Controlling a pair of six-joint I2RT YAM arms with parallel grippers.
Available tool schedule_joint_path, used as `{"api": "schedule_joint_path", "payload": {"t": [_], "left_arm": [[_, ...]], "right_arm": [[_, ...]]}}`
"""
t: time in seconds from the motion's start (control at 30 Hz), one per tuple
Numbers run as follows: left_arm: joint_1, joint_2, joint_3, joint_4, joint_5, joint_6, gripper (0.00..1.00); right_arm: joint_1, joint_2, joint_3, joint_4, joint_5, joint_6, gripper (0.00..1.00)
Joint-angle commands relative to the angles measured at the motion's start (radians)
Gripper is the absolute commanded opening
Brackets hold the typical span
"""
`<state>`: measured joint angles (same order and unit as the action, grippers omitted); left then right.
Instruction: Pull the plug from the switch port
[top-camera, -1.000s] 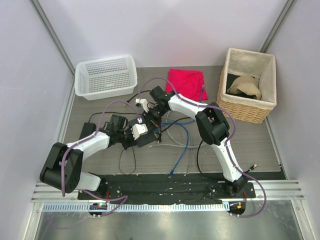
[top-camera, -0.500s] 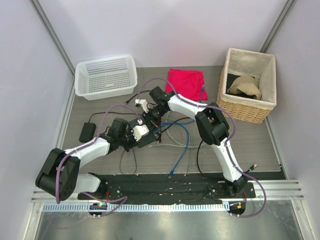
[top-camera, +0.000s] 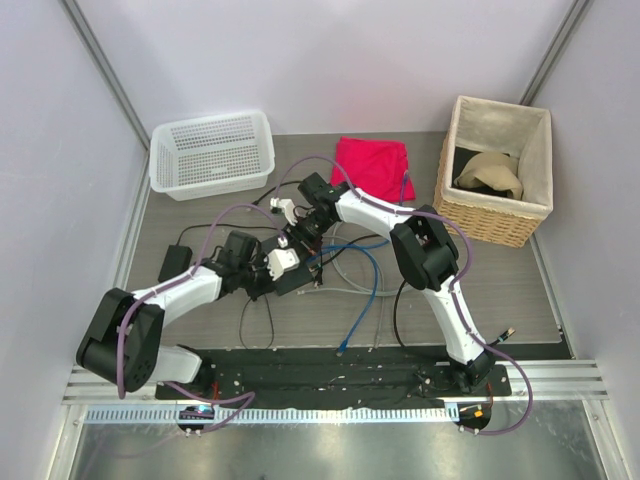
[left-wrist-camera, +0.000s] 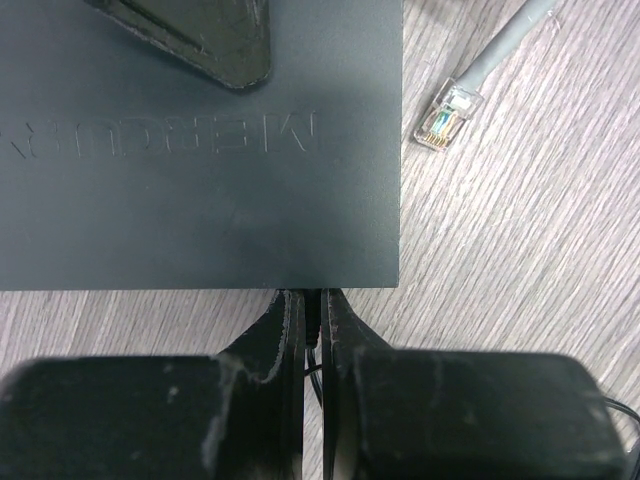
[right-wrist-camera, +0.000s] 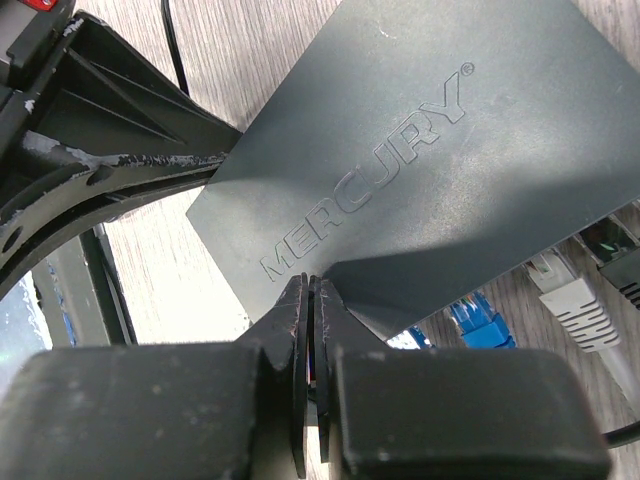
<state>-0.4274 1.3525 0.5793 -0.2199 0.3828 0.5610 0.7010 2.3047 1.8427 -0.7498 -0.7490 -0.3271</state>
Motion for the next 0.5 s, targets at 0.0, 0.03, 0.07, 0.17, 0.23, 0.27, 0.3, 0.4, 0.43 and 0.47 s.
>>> {"api": "schedule_joint_path", "payload": {"t": [0.0, 0.03, 0.07, 0.17, 0.23, 0.27, 0.3, 0.4, 0.43, 0.47], "left_arm": [[-0.01, 0.0, 0.002, -0.099, 0.053, 0.043, 0.0], [-0.01, 0.002, 0.004, -0.098, 0.054, 0.028, 0.0], [-0.01, 0.0, 0.002, -0.099, 0.053, 0.04, 0.0], [-0.054, -0.023, -0.051, 0.031, -0.112, 0.025, 0.0], [-0.054, -0.004, -0.043, 0.074, -0.148, 0.011, 0.0], [-0.053, 0.006, -0.03, 0.064, -0.141, -0.005, 0.0], [-0.054, 0.013, -0.019, 0.038, -0.128, -0.016, 0.0], [-0.054, 0.022, 0.014, -0.011, -0.012, -0.108, 0.0], [-0.054, 0.025, 0.033, -0.021, 0.022, -0.16, 0.0], [-0.051, 0.028, 0.037, -0.021, 0.018, -0.206, 0.0]], "right_arm": [[0.012, 0.068, -0.023, -0.031, 0.169, -0.029, 0.02], [0.012, 0.071, -0.022, -0.033, 0.168, -0.027, 0.01], [0.012, 0.071, -0.022, -0.033, 0.171, -0.026, 0.01], [0.012, 0.076, -0.022, -0.025, 0.184, -0.014, 0.01], [0.014, 0.079, -0.022, -0.022, 0.189, -0.013, 0.01], [0.012, 0.078, -0.022, -0.022, 0.189, -0.013, 0.01], [0.012, 0.078, -0.022, -0.02, 0.189, -0.015, 0.01], [0.012, 0.075, -0.025, -0.022, 0.194, -0.013, 0.01], [0.012, 0.075, -0.026, -0.02, 0.194, -0.013, 0.01], [0.012, 0.073, -0.028, -0.02, 0.195, -0.01, 0.01]]}}
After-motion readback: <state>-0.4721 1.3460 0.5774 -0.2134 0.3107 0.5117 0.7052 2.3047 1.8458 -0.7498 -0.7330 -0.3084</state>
